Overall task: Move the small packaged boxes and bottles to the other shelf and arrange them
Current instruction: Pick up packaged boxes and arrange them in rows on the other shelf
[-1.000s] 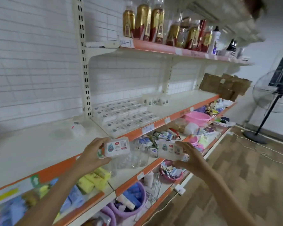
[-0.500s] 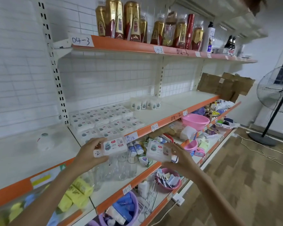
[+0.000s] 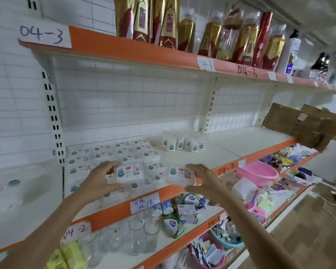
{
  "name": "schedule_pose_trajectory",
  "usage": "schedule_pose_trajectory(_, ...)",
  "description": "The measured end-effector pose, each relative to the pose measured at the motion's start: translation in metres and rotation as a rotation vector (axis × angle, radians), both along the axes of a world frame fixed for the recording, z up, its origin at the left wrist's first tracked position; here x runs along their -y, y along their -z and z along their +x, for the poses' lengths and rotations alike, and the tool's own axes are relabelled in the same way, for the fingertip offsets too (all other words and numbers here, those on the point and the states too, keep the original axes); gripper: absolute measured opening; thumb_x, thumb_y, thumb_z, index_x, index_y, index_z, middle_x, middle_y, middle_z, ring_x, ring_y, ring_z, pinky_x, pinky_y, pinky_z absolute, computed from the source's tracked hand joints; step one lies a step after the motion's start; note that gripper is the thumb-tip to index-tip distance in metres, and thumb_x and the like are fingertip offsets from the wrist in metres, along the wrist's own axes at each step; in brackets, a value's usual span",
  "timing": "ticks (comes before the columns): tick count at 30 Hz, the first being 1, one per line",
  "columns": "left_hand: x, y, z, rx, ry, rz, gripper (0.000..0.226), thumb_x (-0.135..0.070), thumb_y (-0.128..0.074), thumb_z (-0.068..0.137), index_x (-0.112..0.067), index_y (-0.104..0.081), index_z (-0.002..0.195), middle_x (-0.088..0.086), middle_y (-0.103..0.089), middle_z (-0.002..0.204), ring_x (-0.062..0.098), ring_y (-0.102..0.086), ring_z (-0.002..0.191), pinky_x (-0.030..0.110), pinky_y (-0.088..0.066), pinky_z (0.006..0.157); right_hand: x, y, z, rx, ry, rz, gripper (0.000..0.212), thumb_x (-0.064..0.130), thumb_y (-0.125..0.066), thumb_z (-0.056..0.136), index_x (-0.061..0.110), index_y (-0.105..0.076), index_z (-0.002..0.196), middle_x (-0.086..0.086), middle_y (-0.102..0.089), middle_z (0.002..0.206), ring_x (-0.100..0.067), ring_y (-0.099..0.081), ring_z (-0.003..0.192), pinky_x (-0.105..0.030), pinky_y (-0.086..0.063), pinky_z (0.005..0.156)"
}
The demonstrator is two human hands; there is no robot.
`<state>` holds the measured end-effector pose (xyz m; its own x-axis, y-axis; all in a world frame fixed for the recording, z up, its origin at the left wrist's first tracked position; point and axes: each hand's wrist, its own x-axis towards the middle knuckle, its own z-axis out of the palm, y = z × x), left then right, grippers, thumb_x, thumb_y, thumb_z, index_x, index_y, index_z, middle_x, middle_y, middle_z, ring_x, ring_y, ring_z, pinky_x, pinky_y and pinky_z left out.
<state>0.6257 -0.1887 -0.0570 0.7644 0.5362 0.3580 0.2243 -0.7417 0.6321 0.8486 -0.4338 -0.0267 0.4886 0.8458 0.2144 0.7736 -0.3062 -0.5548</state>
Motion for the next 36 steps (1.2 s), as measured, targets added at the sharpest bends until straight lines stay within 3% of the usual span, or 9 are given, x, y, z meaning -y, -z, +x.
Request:
schedule_pose_trajectory(8, -0.020, -0.005, 0.024, -0.110, -0.098, 0.037, 0.064, -0.011, -0.076, 0.072, -0.027, -0.045, 0.126, -0.007, -0.042, 0.119, 0.011, -0.044, 0.112, 0.022, -0.034, 0.095, -0.065, 0.008, 0.069, 0.010, -0.181, -0.039, 0.072, 0.029, -0.076, 0.075, 0.017, -0.042, 0.137, -0.002, -0.048, 0.129, -0.019, -0.050, 0.113, -0.031, -0.042, 0.099)
schedule_pose_trajectory(12, -0.018, -0.004, 0.041, -0.203, -0.160, 0.017, 0.065, -0.017, -0.075, 0.075, -0.022, -0.043, 0.131, -0.001, -0.036, 0.113, 0.009, -0.039, 0.105, 0.005, -0.029, 0.081, -0.103, 0.017, 0.098, 0.014, -0.282, -0.105, 0.074, 0.031, -0.076, 0.076, 0.015, -0.040, 0.138, -0.004, -0.045, 0.130, -0.020, -0.048, 0.115, -0.026, -0.040, 0.098)
schedule_pose_trajectory(15, -0.013, -0.004, 0.054, -0.273, -0.202, -0.055, 0.066, -0.020, -0.073, 0.077, -0.020, -0.040, 0.134, 0.000, -0.037, 0.111, 0.009, -0.041, 0.102, 0.001, -0.033, 0.076, -0.126, 0.022, 0.113, 0.009, -0.387, -0.146, 0.073, 0.028, -0.076, 0.076, 0.014, -0.040, 0.138, -0.003, -0.041, 0.127, -0.013, -0.043, 0.107, -0.016, -0.035, 0.089)
schedule_pose_trajectory(19, -0.003, -0.002, 0.066, -0.336, -0.291, -0.080, 0.068, -0.021, -0.073, 0.078, -0.020, -0.038, 0.136, -0.002, -0.037, 0.110, 0.009, -0.039, 0.103, 0.010, -0.035, 0.084, -0.149, 0.029, 0.124, 0.001, -0.508, -0.148, 0.074, 0.027, -0.076, 0.075, 0.015, -0.039, 0.138, 0.003, -0.033, 0.115, -0.009, -0.037, 0.102, -0.013, -0.030, 0.086)
schedule_pose_trajectory(25, 0.012, -0.001, 0.082, -0.259, -0.447, -0.207, 0.062, -0.011, -0.070, 0.080, -0.013, -0.042, 0.135, 0.006, -0.044, 0.135, 0.013, -0.049, 0.111, 0.017, -0.040, 0.091, -0.162, 0.042, 0.132, -0.175, -0.606, -0.108, 0.075, 0.019, -0.074, 0.076, 0.020, -0.034, 0.141, 0.001, -0.034, 0.120, -0.009, -0.041, 0.101, -0.010, -0.036, 0.077)
schedule_pose_trajectory(30, 0.021, 0.009, 0.094, -0.191, -0.566, -0.269, 0.069, -0.018, -0.074, 0.077, -0.013, -0.040, 0.137, 0.003, -0.042, 0.136, 0.017, -0.046, 0.120, 0.021, -0.037, 0.095, -0.160, 0.055, 0.133, -0.281, -0.614, -0.062, 0.067, 0.023, -0.072, 0.079, 0.022, -0.037, 0.136, 0.000, -0.035, 0.126, -0.012, -0.043, 0.109, -0.020, -0.038, 0.092)
schedule_pose_trajectory(33, 0.025, 0.015, 0.100, -0.212, -0.619, -0.206, 0.071, -0.027, -0.074, 0.077, -0.012, -0.039, 0.137, 0.003, -0.042, 0.136, 0.017, -0.045, 0.123, 0.022, -0.036, 0.098, -0.158, 0.059, 0.130, -0.353, -0.573, -0.023, 0.068, 0.024, -0.071, 0.079, 0.023, -0.036, 0.137, 0.003, -0.033, 0.126, -0.011, -0.042, 0.111, -0.019, -0.037, 0.093)
schedule_pose_trajectory(36, 0.026, 0.018, 0.101, -0.210, -0.644, -0.125, 0.066, -0.030, -0.073, 0.077, -0.011, -0.044, 0.134, 0.007, -0.049, 0.131, 0.017, -0.049, 0.117, 0.022, -0.037, 0.096, -0.157, 0.062, 0.127, -0.439, -0.539, 0.025, 0.070, 0.020, -0.072, 0.078, 0.021, -0.036, 0.138, 0.005, -0.035, 0.129, -0.009, -0.045, 0.109, -0.012, -0.038, 0.084)
